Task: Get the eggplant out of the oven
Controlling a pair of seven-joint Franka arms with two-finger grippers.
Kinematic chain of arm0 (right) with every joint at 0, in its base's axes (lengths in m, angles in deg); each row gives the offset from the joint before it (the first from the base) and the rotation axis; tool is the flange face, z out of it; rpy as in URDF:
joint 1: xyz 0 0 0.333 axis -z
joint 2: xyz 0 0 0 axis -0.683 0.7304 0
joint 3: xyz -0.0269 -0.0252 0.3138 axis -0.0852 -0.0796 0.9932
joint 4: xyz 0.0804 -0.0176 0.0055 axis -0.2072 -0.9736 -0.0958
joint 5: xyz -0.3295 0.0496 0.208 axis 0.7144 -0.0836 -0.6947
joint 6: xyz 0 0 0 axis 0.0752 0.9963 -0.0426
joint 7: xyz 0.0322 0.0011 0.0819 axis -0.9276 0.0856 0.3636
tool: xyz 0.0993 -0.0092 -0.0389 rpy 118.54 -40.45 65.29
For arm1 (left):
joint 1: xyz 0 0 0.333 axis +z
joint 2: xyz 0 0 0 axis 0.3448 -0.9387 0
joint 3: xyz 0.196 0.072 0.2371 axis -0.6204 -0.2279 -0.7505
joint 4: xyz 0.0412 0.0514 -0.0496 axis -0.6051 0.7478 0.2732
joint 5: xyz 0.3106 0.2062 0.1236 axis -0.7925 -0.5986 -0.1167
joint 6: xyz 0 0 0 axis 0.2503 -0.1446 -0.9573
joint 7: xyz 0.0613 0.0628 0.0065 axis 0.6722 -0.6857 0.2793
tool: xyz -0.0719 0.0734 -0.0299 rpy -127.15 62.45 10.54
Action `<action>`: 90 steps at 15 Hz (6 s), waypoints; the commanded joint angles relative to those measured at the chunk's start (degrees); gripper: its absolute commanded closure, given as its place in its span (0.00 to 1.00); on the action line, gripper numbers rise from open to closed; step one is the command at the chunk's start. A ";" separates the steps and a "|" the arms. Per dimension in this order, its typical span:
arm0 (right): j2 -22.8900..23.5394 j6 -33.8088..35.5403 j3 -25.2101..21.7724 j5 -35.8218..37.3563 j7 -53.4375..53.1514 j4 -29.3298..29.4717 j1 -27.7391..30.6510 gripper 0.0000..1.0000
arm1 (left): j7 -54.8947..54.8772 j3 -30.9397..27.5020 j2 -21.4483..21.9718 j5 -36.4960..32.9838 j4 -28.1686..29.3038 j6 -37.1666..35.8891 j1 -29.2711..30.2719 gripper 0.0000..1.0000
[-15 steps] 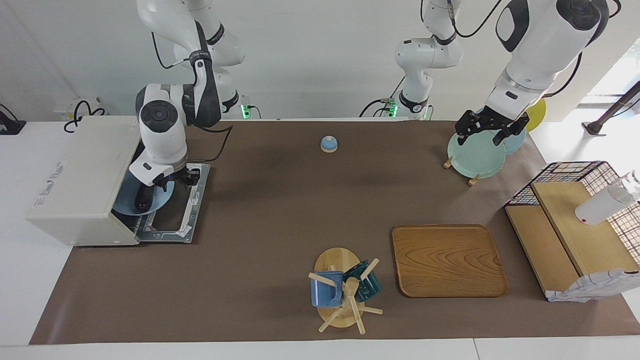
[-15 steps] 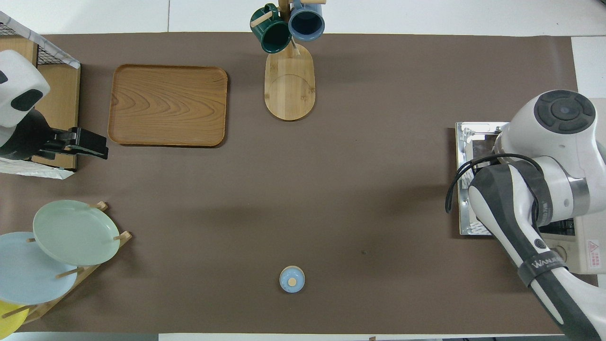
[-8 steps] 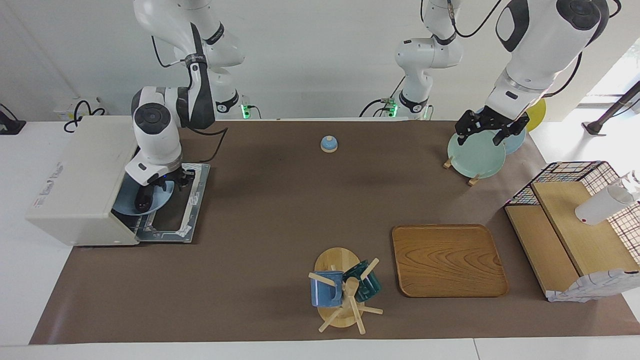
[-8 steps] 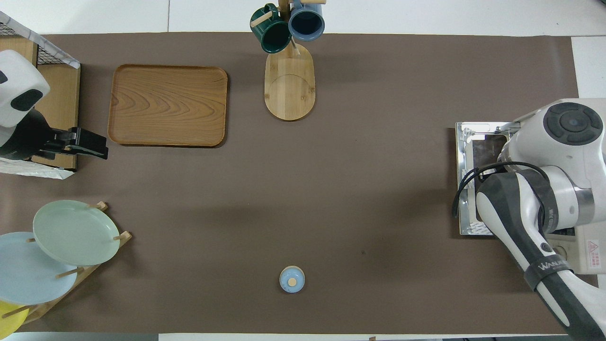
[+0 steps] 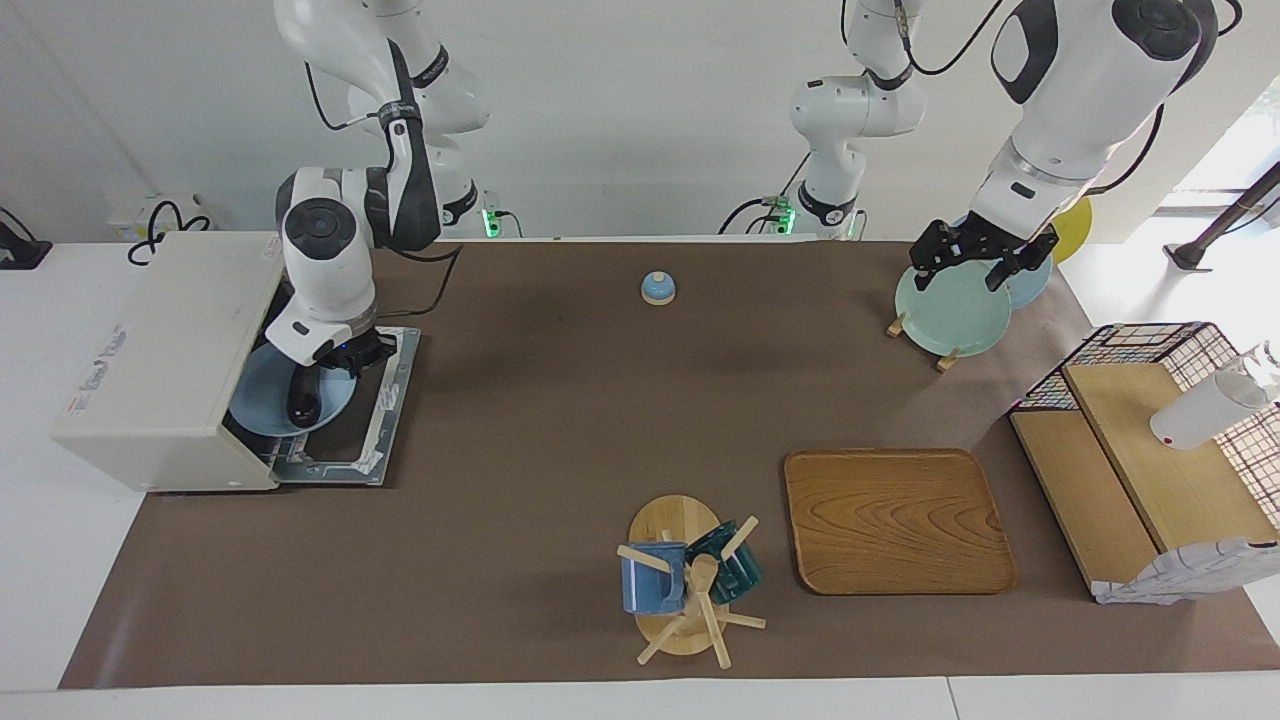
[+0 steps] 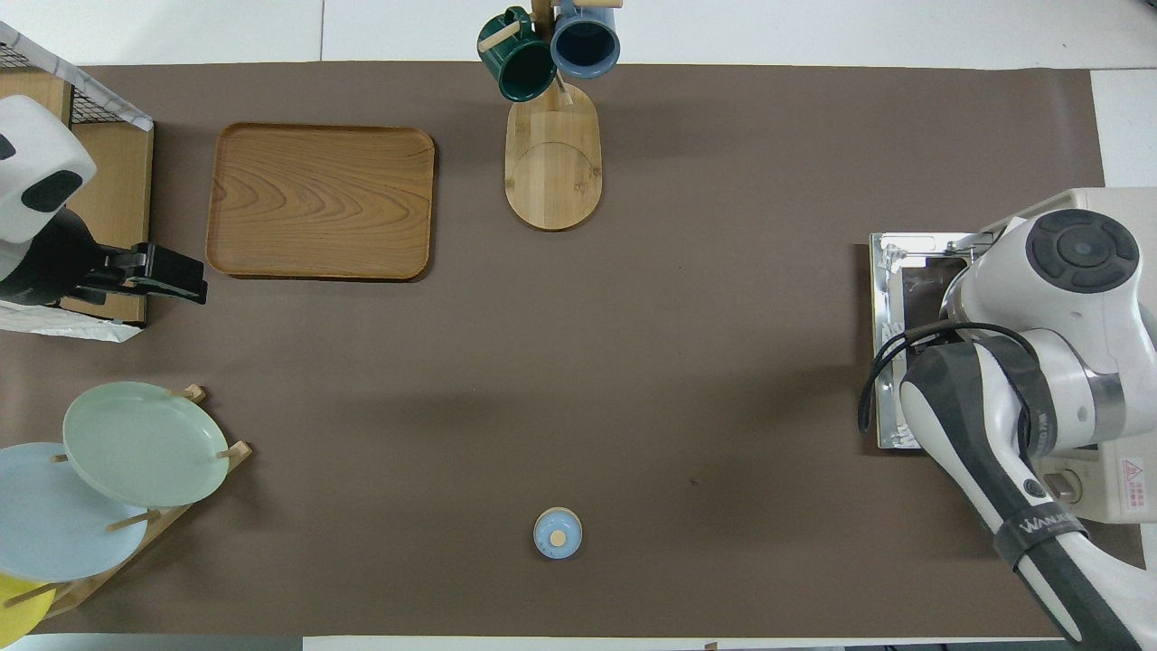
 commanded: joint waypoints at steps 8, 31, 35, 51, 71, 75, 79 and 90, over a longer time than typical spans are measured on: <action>24.00 18.38 9.33 -1.11 -29.07 37.29 -22.68 1.00 | -0.12 0.10 0.40 0.37 0.51 2.01 0.34 0.00; 32.42 1.16 9.77 -7.18 -45.15 45.09 -30.55 0.60 | -0.12 0.28 0.66 0.37 1.65 3.78 -0.54 0.00; 26.18 15.99 9.42 -4.64 -33.97 42.73 -24.31 0.90 | -0.12 0.63 0.49 0.37 2.09 4.57 -1.23 0.00; 12.54 5.41 9.59 12.25 -19.37 3.00 0.13 1.00 | 16.05 0.80 -12.34 1.69 14.31 35.32 -29.09 0.00; 2.35 15.58 9.59 14.46 12.54 10.90 12.27 1.00 | 9.19 0.89 -23.60 2.57 13.34 44.39 -32.97 0.13; -0.38 25.66 9.42 0.26 13.86 19.99 13.50 1.00 | 9.19 0.89 -23.60 2.74 13.17 43.95 -32.53 0.47; -3.54 31.24 9.59 -10.86 13.07 27.95 13.15 0.61 | 9.37 0.81 -23.42 4.67 11.07 40.98 -31.92 0.98; -4.25 33.78 -5.57 -15.79 8.51 29.35 -0.71 0.00 | 9.28 0.10 -19.11 8.98 -1.42 25.04 -9.70 1.00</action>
